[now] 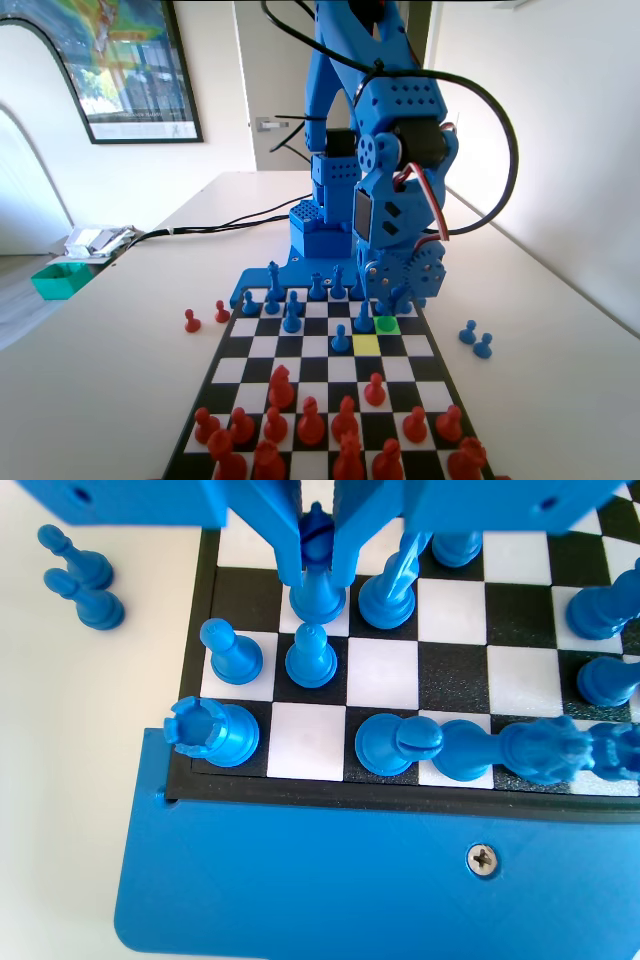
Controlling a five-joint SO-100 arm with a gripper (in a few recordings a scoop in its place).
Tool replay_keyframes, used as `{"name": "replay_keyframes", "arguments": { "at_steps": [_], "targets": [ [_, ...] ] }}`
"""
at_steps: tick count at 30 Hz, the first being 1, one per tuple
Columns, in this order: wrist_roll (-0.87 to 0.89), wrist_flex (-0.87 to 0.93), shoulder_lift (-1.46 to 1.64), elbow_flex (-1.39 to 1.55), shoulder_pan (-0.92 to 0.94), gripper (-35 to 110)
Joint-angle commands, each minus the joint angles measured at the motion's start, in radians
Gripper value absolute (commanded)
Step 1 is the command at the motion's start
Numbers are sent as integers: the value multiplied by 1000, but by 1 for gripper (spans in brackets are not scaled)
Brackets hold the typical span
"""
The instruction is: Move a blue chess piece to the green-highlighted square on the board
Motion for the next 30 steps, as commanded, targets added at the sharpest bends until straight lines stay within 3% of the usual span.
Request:
{"name": "replay_keyframes", "arguments": {
  "at_steps": [1,9,30],
  "targets": [
    [-3,6,86,-8,-8,5],
    [8,9,89,-34,-6,11],
    [8,202,224,-204,40,6]
  ]
}}
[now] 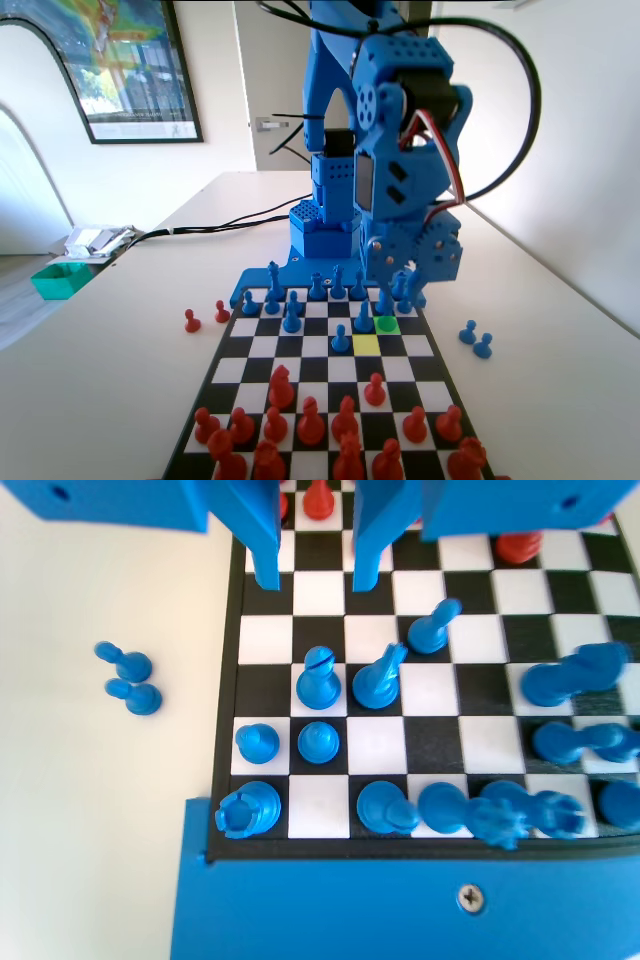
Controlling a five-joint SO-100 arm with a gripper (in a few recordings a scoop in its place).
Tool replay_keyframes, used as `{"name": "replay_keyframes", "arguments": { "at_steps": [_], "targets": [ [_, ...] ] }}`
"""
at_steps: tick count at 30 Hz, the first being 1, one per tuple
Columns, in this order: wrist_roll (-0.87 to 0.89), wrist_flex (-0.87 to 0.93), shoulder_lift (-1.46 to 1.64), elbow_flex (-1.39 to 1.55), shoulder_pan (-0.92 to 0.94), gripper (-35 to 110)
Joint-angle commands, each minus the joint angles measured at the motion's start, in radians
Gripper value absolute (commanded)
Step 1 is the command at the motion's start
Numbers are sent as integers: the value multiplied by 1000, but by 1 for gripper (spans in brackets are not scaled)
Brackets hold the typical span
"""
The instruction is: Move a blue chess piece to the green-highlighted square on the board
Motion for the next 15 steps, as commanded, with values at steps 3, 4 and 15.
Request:
{"name": "replay_keyframes", "arguments": {
  "at_steps": [3,4,15],
  "targets": [
    [-32,64,147,-84,9,3],
    [-37,71,166,-86,14,2],
    [-175,250,483,-121,92,1]
  ]
}}
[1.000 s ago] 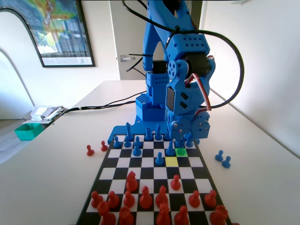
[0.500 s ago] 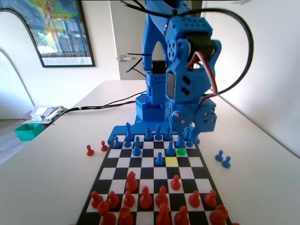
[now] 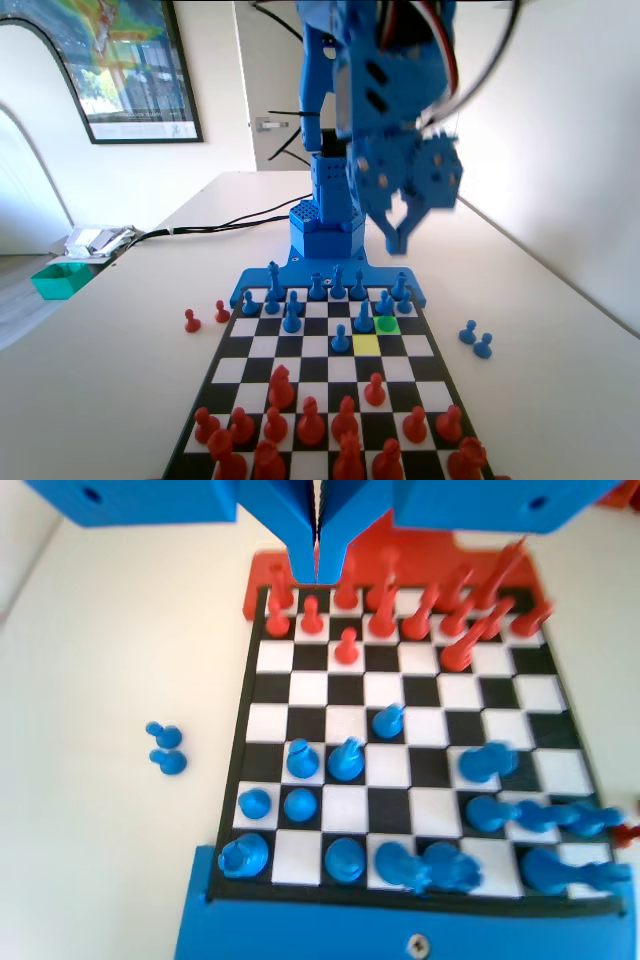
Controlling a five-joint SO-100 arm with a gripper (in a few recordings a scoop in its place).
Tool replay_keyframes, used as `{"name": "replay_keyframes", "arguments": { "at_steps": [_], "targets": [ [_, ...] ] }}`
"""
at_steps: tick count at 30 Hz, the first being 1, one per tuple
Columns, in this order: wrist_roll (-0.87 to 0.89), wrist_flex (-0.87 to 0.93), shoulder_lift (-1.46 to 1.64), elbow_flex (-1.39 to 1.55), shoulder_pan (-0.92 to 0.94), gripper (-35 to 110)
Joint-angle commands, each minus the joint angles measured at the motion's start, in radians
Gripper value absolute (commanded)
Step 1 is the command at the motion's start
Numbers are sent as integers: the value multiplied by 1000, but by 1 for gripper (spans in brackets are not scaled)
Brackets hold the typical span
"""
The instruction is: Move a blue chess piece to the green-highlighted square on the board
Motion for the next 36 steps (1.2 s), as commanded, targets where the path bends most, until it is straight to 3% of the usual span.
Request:
{"name": "replay_keyframes", "arguments": {
  "at_steps": [1,17,36],
  "targets": [
    [-67,89,175,-92,26,1],
    [-319,451,627,-97,132,1],
    [-387,497,979,92,201,1]
  ]
}}
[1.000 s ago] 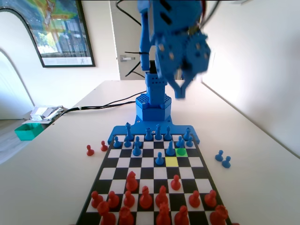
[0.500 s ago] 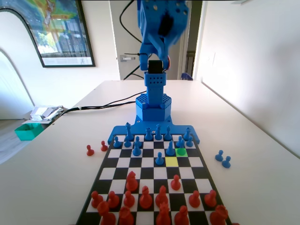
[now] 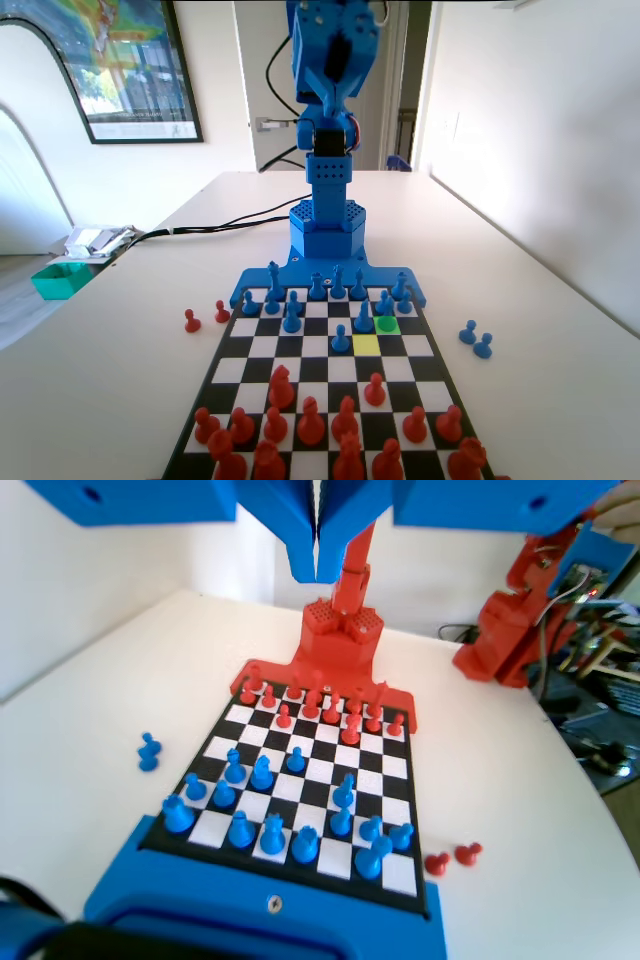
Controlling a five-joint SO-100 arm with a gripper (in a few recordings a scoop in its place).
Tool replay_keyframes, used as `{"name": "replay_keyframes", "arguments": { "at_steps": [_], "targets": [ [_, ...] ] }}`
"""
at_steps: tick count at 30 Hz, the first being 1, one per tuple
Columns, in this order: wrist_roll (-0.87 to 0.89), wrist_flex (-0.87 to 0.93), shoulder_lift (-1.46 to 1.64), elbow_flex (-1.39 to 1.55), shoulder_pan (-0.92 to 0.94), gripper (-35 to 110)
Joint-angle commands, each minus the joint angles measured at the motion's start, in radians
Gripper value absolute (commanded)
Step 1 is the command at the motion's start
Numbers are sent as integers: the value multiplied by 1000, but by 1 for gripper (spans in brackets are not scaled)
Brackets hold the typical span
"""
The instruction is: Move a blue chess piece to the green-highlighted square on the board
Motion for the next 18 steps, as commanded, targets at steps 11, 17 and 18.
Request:
{"name": "replay_keyframes", "arguments": {
  "at_steps": [11,17,18],
  "targets": [
    [9,-37,141,3,15,1],
    [14,-41,163,3,41,1],
    [15,-41,164,3,41,1]
  ]
}}
